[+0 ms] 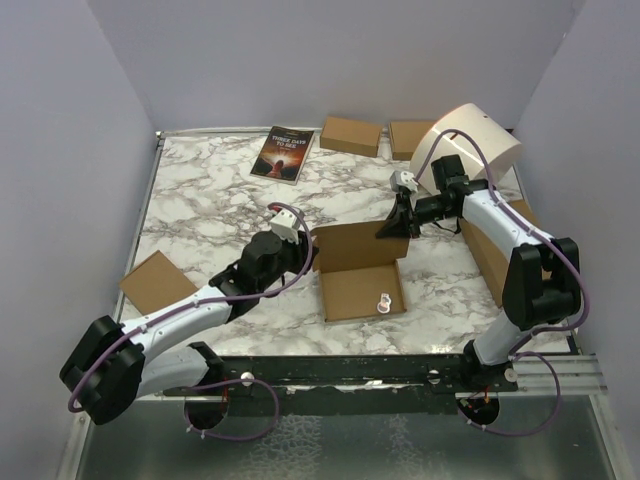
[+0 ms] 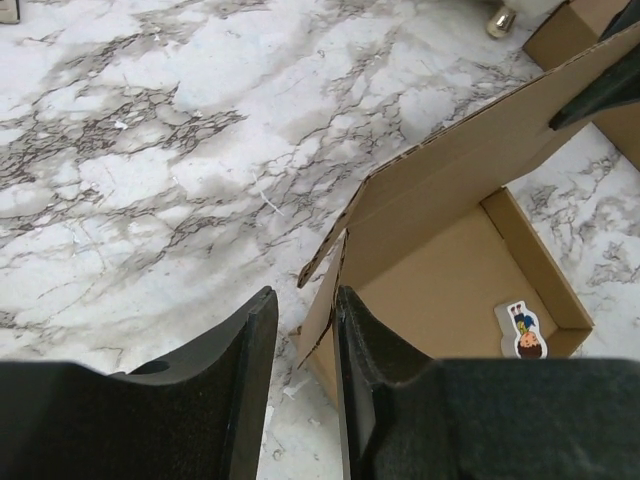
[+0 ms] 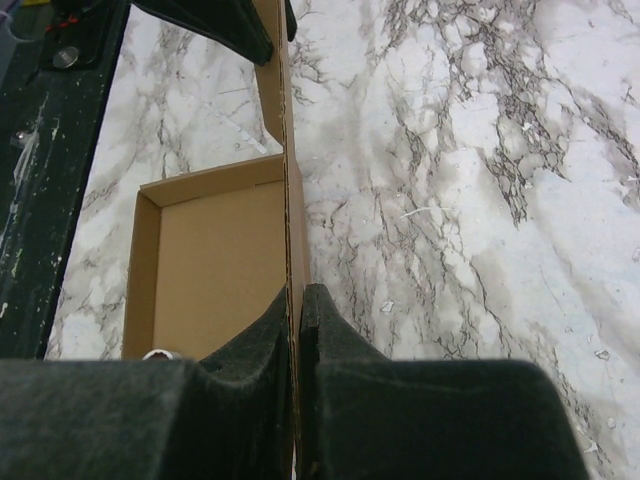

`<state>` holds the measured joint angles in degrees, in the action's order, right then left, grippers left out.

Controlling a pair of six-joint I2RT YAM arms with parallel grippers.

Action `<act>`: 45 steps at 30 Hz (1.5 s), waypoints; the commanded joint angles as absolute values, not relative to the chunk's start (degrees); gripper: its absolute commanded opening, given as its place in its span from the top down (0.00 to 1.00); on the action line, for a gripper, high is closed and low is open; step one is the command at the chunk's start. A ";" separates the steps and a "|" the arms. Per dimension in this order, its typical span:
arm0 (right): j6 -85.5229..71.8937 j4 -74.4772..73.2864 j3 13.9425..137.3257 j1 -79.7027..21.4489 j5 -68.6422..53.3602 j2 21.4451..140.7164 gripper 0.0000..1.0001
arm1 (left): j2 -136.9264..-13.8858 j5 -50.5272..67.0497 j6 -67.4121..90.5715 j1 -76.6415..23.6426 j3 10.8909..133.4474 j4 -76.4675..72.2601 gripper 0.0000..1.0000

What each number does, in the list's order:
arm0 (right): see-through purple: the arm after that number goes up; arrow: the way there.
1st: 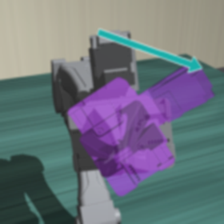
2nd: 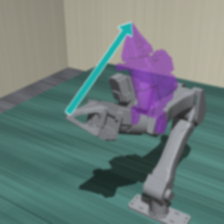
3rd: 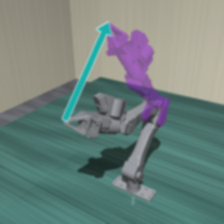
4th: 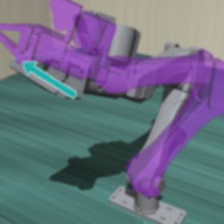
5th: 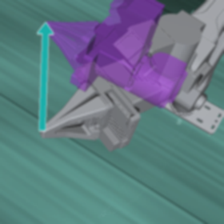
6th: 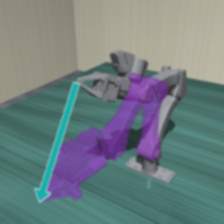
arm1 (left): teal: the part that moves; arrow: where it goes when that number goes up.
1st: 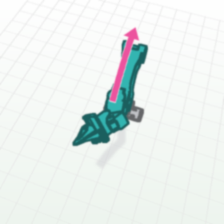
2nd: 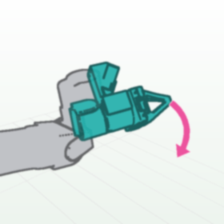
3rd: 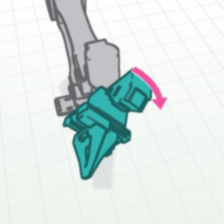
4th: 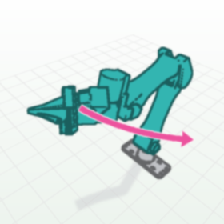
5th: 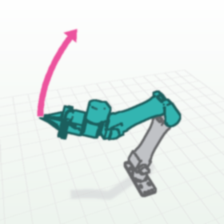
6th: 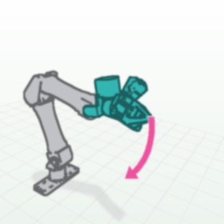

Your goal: Fold the paper box

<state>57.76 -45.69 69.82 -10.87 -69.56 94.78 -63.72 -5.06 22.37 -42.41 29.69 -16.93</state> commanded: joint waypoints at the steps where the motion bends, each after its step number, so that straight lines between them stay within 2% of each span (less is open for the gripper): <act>1: 55.17 -41.85 68.87 -10.80 -67.65 92.36 0.95 | -63.46 -9.75 23.29 -43.25 31.84 -12.56 0.68; 6: 53.91 -40.36 68.16 -10.81 -67.05 91.94 0.95 | -64.50 -10.26 23.78 -44.23 32.51 -12.94 0.71; 10: 53.76 -40.34 68.18 -10.82 -67.14 91.73 0.95 | -66.06 -9.17 23.29 -44.74 33.85 -13.63 0.88; 13: 53.54 -40.22 68.04 -10.81 -66.92 91.17 0.89 | -66.68 -9.15 22.78 -44.99 34.83 -13.62 0.98; 20: 48.39 -38.84 68.77 -8.92 -66.89 88.27 0.47 | -64.94 -12.93 21.47 -44.94 34.24 -12.26 1.00; 24: 45.25 -37.43 68.44 -2.18 -70.35 84.23 0.35 | -63.86 -13.74 20.54 -44.99 33.59 -11.77 1.00; 30: 40.30 -30.43 62.93 3.68 -68.72 80.73 0.33 | -64.26 -13.48 18.81 -44.96 33.85 -11.51 1.00; 36: 33.24 -17.50 56.83 3.33 -63.13 81.48 0.35 | -64.42 -13.23 18.38 -44.91 33.76 -11.86 1.00; 45: 33.70 -2.37 49.13 -1.36 -59.06 81.89 0.36 | -64.29 -13.10 18.23 -44.98 33.75 -12.06 1.00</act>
<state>34.74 -13.21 51.27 1.02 -62.98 81.41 -65.12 -12.05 18.90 -44.75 33.32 -11.22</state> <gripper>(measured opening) 0.646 0.017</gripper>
